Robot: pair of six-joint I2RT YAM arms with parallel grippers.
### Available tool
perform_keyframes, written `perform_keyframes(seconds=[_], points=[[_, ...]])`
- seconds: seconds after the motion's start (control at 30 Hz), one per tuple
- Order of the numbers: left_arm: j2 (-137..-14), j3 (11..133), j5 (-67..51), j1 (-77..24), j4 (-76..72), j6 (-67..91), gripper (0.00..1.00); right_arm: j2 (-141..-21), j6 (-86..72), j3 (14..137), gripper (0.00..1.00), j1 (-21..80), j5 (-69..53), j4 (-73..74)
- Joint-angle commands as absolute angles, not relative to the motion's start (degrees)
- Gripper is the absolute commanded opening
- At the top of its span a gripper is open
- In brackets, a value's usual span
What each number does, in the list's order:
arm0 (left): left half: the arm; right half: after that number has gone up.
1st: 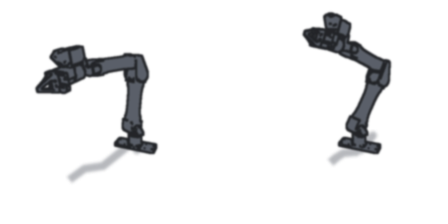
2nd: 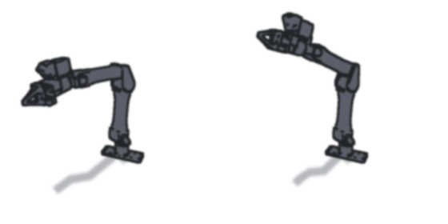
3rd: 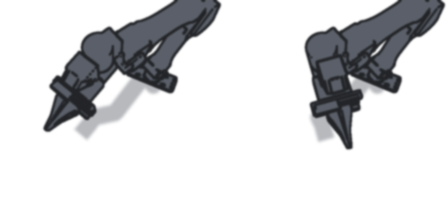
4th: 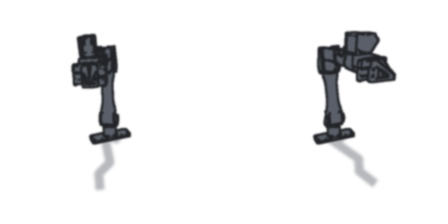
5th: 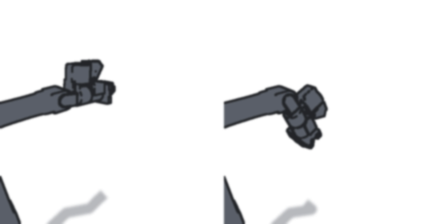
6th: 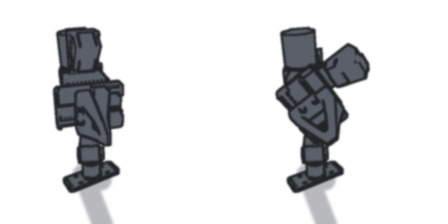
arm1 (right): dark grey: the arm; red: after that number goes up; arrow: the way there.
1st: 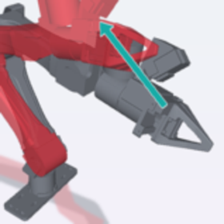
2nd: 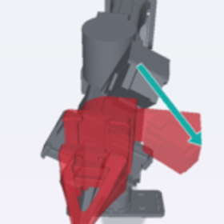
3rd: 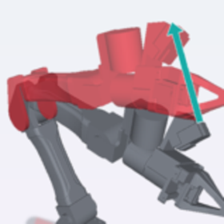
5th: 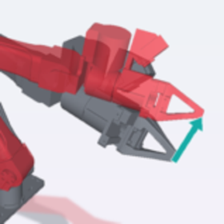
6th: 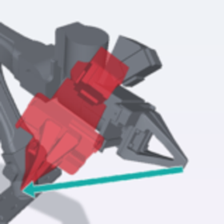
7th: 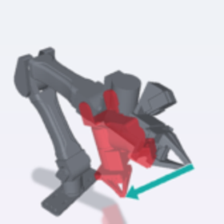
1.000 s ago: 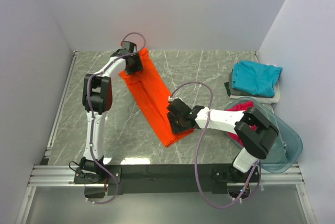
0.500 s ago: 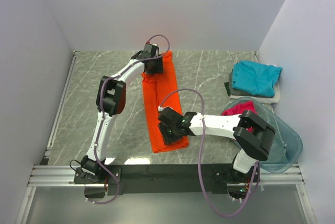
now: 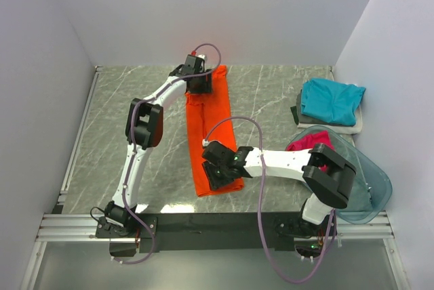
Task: Fold and stack the t-shirts
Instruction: Fold the tshirt
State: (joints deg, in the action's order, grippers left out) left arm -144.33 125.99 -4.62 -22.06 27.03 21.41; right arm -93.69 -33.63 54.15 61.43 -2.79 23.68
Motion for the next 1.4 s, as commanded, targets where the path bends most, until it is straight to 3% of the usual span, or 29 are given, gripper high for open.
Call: perform_keyframes(seconds=[0.0,0.27,0.63,0.87,1.1,1.37], points=[[-138.88,124.56,-3.08,-22.15,22.86,19.51,0.65,-90.53,-34.19,57.21,0.46,61.88,-1.07,24.69],[-119.64,112.96,-0.18,-22.24,15.04,23.28,0.69,-82.54,-33.49,57.14,0.5,59.6,5.1,28.74],[-85.39,67.45,9.14,-27.68,10.72,35.76,0.67,-74.28,-32.52,43.78,0.54,49.05,2.37,24.44],[-70.5,41.96,11.34,-41.19,13.27,50.16,0.67,-70.84,-34.36,36.58,0.55,47.72,0.09,22.07],[-64.7,33.93,12.39,-54.04,14.78,60.02,0.67,-68.03,-37.53,31.12,0.55,47.81,-3.34,17.59],[-63.37,30.5,13.71,-56.69,17.22,64.68,0.67,-69.08,-38.23,30.59,0.55,47.72,-4.48,15.47]])
